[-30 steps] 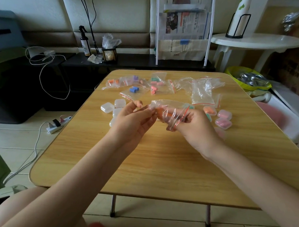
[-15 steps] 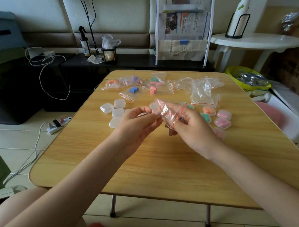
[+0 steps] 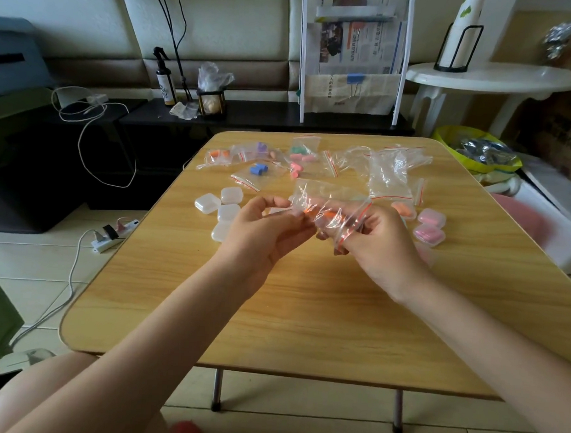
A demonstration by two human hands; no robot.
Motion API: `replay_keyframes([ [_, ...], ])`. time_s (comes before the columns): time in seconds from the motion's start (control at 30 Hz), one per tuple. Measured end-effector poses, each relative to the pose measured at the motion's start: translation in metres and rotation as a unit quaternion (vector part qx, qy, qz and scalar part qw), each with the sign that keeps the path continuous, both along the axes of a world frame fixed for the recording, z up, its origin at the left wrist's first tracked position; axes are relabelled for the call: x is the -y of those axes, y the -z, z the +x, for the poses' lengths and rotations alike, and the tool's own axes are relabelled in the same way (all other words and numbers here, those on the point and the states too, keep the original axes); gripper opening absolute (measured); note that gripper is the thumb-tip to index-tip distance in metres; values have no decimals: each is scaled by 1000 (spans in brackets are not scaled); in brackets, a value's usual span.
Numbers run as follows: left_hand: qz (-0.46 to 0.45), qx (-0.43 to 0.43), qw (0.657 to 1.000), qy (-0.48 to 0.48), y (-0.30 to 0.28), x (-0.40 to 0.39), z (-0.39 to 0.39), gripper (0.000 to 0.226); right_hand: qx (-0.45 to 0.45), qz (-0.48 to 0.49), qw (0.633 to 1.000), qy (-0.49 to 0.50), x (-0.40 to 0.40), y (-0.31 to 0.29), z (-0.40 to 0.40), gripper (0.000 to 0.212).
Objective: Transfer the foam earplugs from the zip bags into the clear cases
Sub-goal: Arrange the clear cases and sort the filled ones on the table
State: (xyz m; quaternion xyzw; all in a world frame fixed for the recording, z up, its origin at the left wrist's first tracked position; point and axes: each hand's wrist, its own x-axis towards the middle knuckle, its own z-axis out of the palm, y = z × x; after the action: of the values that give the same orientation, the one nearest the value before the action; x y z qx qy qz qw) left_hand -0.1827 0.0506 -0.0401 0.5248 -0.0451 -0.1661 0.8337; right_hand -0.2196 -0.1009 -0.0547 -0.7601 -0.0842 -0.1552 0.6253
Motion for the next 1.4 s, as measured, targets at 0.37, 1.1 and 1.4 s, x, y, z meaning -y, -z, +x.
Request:
replay_keyframes([
  [0.37,-39,-74,995,62,-2,1,1,10,-26,-78,996,-26,2,-7,-3,40],
  [1.1,9,-62,993,-97,4,-6,12,19,-7,-18,996,88,14,-10,-2,16],
  [1.4,11,-27,990,-141,2,-13,12,21,-119,214,963,117,21,-14,7,18],
])
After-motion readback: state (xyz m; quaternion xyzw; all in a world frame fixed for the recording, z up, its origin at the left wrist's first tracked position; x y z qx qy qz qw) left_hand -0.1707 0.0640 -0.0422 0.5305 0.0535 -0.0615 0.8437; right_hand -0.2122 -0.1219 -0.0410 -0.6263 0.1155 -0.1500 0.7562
